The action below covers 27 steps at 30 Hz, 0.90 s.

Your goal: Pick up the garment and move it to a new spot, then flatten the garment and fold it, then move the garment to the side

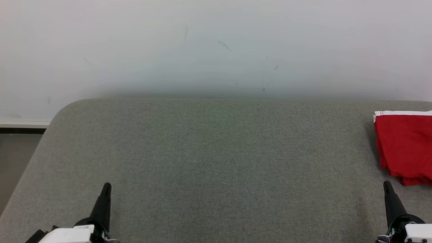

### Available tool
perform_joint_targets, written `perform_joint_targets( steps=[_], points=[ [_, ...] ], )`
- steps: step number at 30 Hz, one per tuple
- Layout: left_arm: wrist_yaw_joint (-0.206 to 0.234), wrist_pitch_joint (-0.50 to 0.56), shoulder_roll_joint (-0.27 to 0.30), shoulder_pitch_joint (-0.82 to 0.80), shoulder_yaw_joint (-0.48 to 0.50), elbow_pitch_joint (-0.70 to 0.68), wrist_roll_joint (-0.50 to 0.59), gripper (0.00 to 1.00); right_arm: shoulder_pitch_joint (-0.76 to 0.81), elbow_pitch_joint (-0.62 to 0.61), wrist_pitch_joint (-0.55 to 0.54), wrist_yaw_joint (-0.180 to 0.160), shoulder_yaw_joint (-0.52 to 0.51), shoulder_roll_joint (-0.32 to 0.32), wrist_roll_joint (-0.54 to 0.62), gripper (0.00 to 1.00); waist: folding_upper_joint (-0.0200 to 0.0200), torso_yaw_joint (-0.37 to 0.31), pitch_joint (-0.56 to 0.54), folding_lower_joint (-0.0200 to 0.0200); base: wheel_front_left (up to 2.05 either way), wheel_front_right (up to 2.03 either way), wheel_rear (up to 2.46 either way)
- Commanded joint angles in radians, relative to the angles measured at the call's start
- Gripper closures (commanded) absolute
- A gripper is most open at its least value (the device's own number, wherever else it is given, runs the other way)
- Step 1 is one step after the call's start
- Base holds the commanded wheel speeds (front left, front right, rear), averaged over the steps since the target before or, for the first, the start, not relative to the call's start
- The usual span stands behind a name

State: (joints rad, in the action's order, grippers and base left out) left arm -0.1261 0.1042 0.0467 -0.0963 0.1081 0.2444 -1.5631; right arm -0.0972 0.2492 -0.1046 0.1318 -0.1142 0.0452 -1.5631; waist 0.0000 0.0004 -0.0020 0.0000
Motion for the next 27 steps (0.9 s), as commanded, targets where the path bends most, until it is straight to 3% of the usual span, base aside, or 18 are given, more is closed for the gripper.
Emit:
perform_joint_targets(
  steps=[1,27],
  points=[
    [-0.007,0.007,0.006,-0.015,0.006,0.001,-0.027,1.0,-0.013,-0.007,-0.008,-0.002,-0.001,0.009,-0.029,1.0,0.0,0.0,0.002,0.0,0.0,0.0,0.0],
    [-0.008,0.013,0.006,-0.019,0.008,0.002,-0.056,1.0,-0.019,-0.007,-0.013,-0.002,0.0,0.009,-0.051,1.0,0.0,0.0,0.005,0.0,0.0,0.0,0.0]
  ],
)
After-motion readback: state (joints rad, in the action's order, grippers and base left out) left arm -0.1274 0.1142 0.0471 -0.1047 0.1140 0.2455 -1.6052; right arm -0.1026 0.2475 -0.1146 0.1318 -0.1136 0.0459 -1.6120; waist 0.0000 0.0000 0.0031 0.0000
